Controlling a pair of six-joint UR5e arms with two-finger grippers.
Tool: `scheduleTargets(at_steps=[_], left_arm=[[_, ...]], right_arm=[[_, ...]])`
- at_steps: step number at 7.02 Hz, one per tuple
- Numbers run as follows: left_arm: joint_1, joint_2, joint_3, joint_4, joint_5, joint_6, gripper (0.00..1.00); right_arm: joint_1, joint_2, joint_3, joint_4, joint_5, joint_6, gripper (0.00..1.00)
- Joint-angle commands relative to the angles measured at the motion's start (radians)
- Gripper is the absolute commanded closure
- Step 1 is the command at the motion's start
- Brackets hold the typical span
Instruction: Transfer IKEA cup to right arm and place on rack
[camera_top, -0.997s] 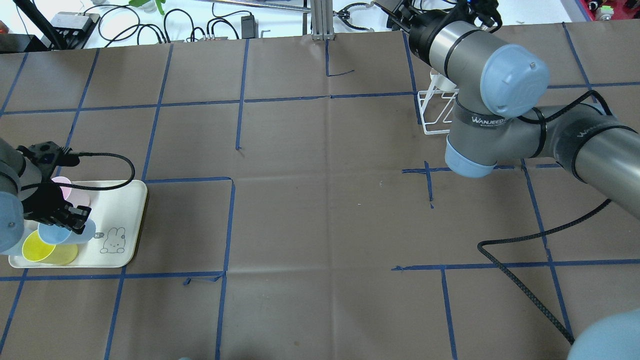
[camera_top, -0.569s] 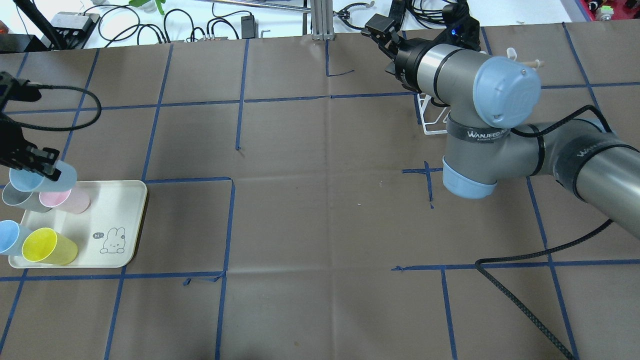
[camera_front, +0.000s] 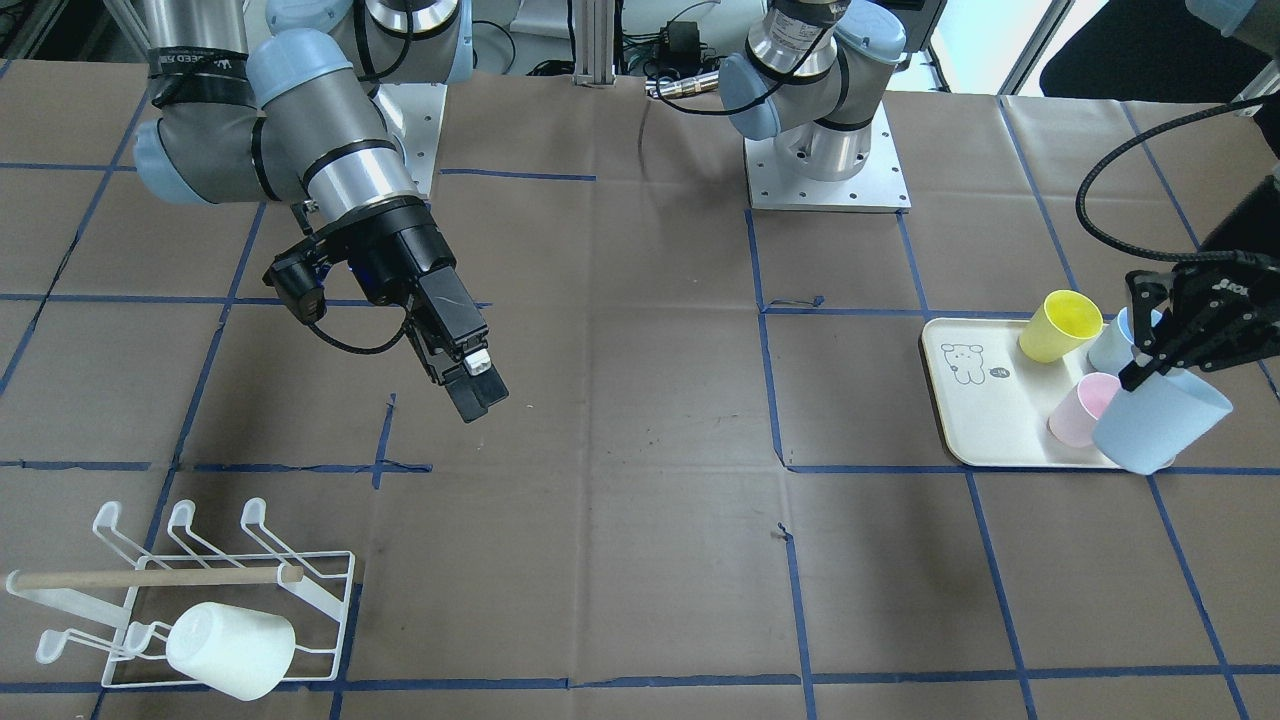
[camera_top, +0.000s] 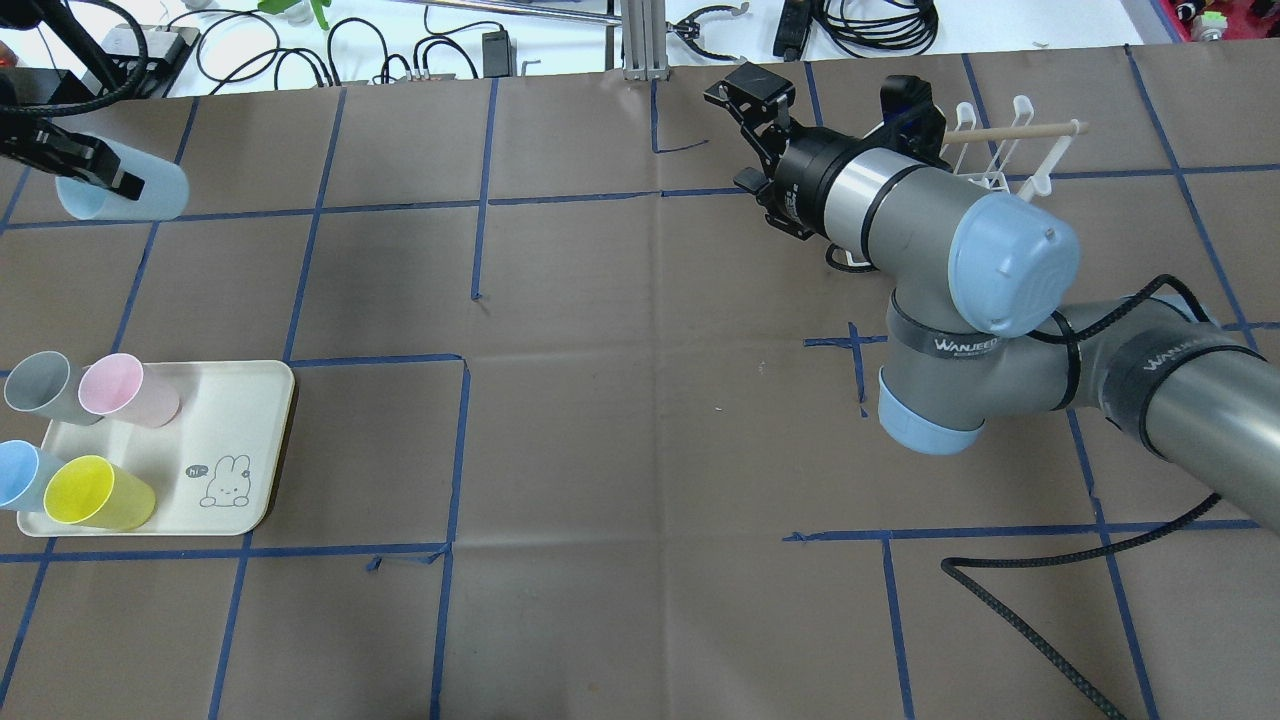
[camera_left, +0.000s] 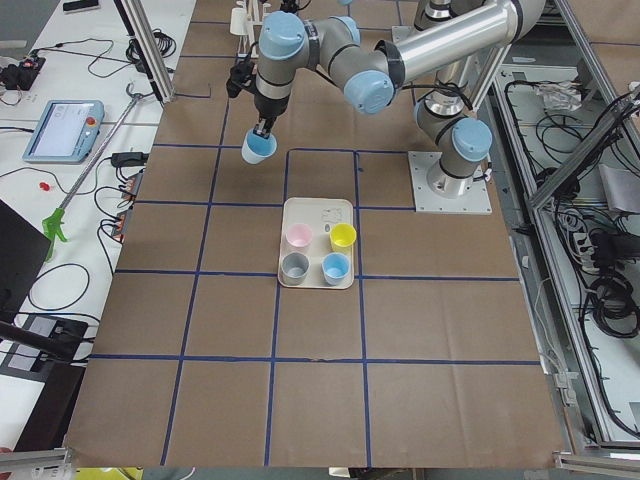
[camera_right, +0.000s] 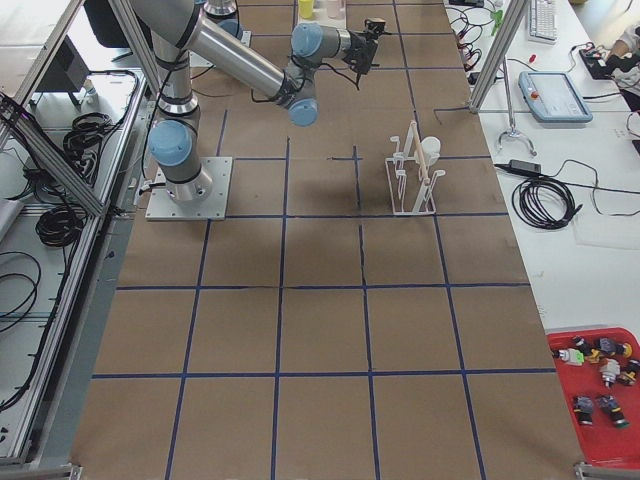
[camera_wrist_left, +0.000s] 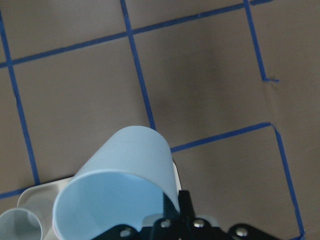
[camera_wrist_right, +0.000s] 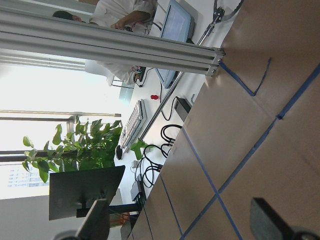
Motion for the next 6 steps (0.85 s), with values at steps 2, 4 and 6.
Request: scheduleTargets(at_steps=[2,4,6], left_arm=[[-0.052,-0.111,-0.032,0.256,-0.384,0.116,1.0],[-0.111,-0.16,-0.148,0.572,-0.541,0.114,1.0],[-0.184,-0.192,-0.322,0.961,-0.639,0.081,1.0]], right_arm=[[0.042,0.035,0.052,-0.184,-0.087,0.186,0.01],[0.042,0.041,0.055,-0.188,-0.084,0.197,0.0],[0.042,0.061,0.056,-0.185,-0.072,0.197,0.0]])
